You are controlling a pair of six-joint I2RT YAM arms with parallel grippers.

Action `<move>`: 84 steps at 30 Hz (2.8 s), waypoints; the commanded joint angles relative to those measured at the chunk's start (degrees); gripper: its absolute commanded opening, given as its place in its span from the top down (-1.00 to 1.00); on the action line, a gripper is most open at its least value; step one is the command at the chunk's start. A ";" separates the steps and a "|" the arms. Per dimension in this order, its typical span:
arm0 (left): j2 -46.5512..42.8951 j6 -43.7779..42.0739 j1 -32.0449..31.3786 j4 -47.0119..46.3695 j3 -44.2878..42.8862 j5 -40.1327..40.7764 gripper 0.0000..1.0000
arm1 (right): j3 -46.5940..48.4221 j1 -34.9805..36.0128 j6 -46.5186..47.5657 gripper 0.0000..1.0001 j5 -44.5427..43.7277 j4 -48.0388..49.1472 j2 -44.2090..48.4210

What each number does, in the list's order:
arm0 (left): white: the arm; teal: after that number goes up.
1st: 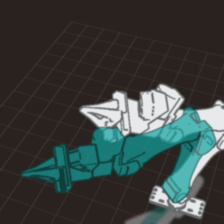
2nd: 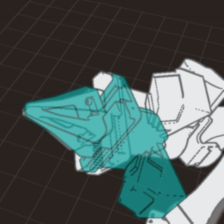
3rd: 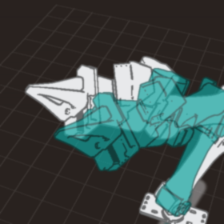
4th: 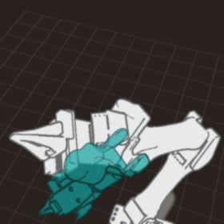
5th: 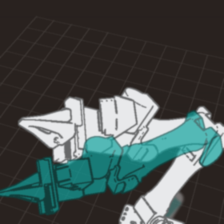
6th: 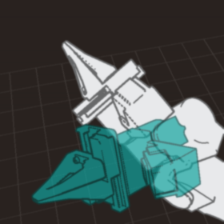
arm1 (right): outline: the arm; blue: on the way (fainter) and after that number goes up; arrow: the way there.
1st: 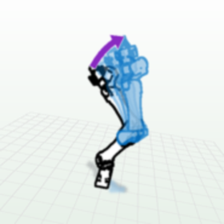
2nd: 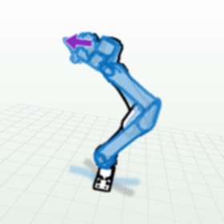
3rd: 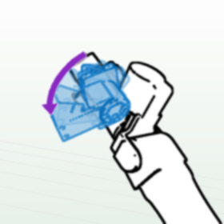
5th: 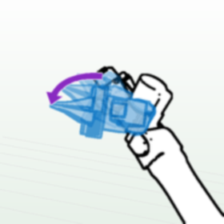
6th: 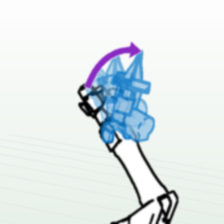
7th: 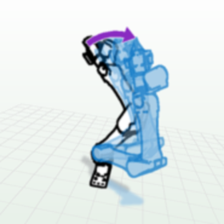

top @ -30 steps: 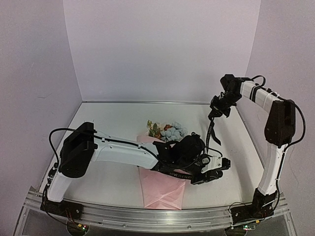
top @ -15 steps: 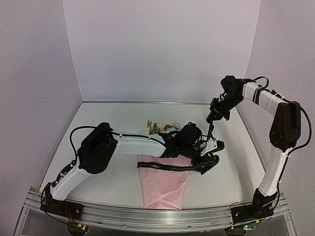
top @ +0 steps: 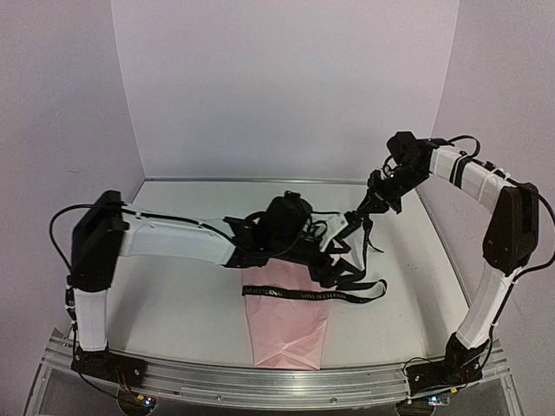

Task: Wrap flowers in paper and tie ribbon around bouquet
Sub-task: Cross the ribbon over the folded bouquet.

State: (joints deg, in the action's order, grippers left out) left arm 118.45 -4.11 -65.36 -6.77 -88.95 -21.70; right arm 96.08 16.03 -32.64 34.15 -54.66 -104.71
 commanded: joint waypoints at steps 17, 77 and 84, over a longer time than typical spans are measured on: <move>-39.98 23.57 16.23 0.54 43.73 13.78 -0.05 | -8.71 33.00 18.54 1.00 14.16 -5.31 3.21; -29.55 13.32 10.43 15.35 37.02 11.63 -0.26 | -13.26 46.59 -10.35 1.00 -31.61 7.16 -9.71; -28.11 10.35 10.44 16.57 35.89 10.54 -0.24 | -16.14 45.15 -9.26 1.00 -31.23 7.20 -3.86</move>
State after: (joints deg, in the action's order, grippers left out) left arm 89.37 9.11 -55.07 9.54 -50.84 -10.52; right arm 81.68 62.16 -42.53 4.03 -46.90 -113.77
